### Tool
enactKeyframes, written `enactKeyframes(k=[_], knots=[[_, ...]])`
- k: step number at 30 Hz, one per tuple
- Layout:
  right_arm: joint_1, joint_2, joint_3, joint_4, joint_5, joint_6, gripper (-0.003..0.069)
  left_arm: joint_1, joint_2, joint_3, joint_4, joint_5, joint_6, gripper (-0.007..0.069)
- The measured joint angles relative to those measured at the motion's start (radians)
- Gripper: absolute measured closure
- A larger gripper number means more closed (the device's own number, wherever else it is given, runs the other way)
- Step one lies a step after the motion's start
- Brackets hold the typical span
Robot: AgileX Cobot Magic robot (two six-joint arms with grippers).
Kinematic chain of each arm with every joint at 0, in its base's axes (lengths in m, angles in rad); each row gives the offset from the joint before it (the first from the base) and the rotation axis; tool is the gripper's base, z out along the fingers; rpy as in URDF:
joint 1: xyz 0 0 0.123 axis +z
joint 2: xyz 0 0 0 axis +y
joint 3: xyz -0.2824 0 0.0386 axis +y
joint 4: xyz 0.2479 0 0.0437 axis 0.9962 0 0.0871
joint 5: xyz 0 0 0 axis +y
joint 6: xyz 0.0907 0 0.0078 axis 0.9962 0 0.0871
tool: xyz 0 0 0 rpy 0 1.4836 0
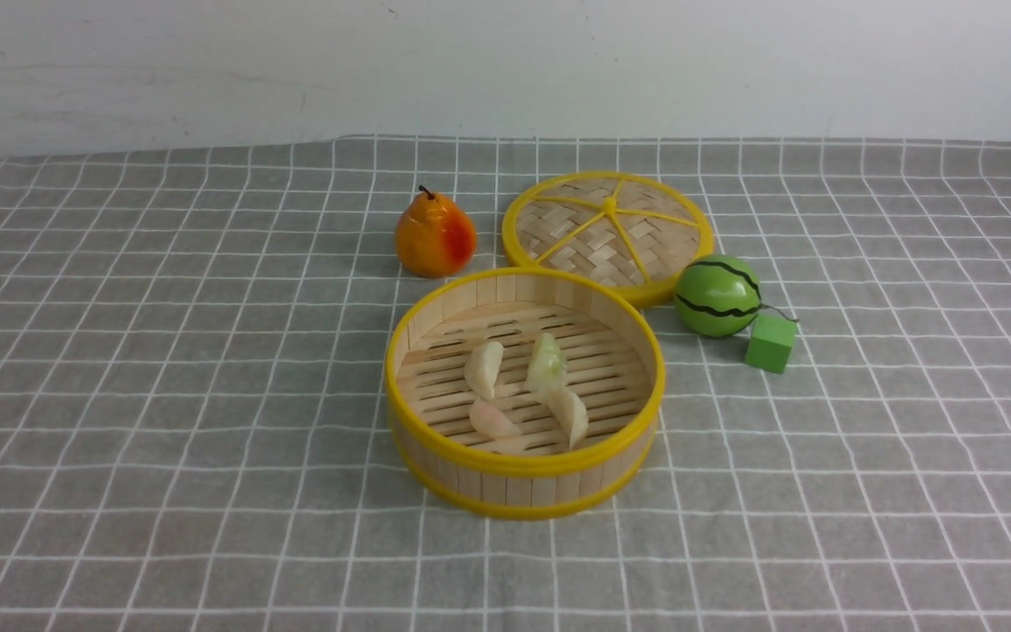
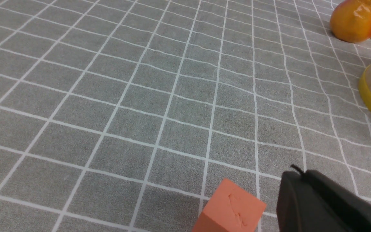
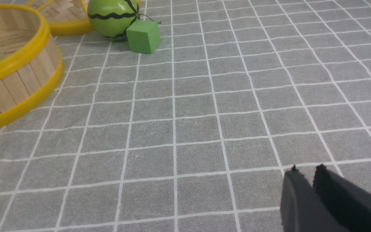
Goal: Put the dumplings into the steamer on the table with the grey tablecloth.
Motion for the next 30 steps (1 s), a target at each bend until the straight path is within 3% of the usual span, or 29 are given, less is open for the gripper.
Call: enactKeyframes(k=[30], knots=[[0.0,0.0,0.0,0.0,0.0,0.0,0.0545,0.0,0.0,0.0,0.0,0.0,0.0,0.0622]])
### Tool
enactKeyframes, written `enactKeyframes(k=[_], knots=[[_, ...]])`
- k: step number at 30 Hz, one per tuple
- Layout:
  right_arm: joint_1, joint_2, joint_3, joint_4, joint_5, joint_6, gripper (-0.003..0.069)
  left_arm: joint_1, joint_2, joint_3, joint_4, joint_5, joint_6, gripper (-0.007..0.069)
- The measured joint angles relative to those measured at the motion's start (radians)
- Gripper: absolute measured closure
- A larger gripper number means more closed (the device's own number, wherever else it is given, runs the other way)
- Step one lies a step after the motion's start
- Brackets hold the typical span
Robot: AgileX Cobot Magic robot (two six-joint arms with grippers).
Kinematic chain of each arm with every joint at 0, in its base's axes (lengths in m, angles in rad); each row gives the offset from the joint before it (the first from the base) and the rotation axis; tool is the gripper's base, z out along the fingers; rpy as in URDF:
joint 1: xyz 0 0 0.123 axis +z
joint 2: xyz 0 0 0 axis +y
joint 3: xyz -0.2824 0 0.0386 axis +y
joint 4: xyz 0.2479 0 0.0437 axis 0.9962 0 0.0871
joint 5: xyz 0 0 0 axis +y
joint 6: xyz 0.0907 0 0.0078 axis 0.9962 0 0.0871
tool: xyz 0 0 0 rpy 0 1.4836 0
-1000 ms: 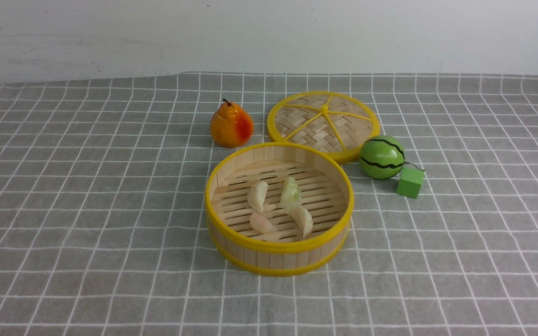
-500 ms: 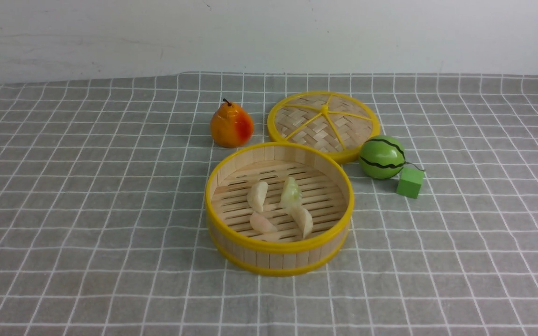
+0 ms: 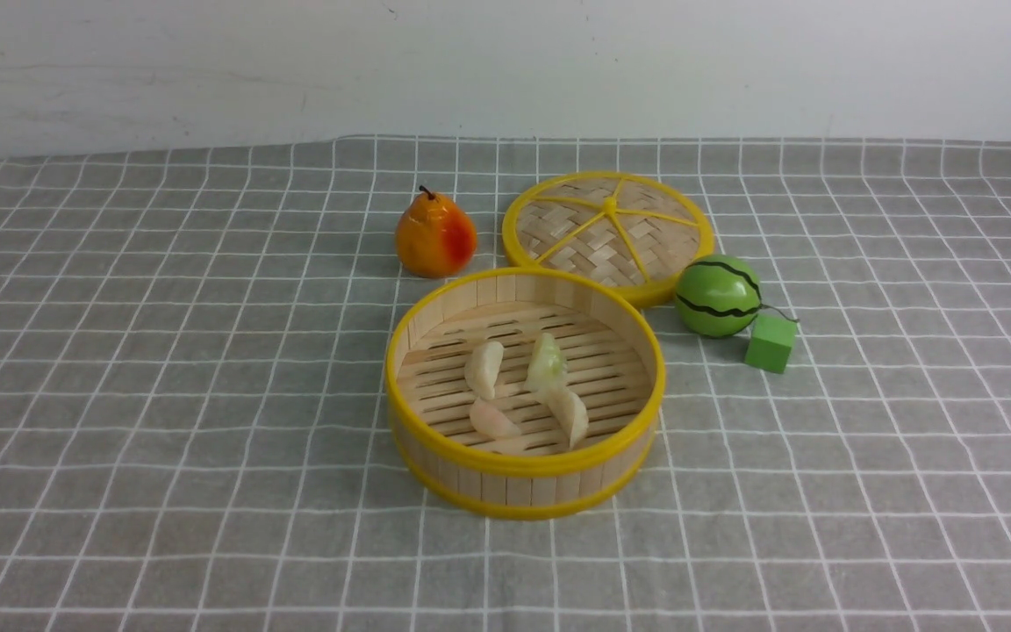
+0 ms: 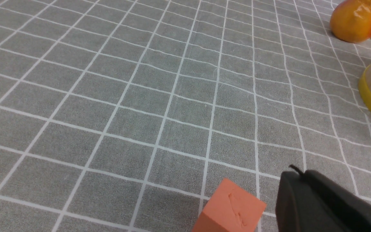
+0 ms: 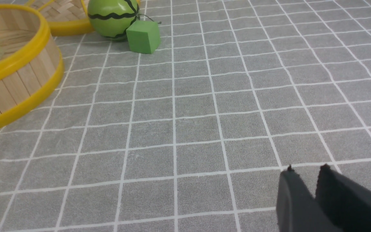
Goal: Put the dumplings into the steamer on the table with the grey tablecloth.
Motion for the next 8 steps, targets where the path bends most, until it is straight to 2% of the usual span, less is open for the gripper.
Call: enactKeyframes(k=[8], knots=[[0.0,0.0,0.0,0.0,0.0,0.0,0.0531,0.0,0.0,0.0,0.0,0.0,0.0,0.0616]])
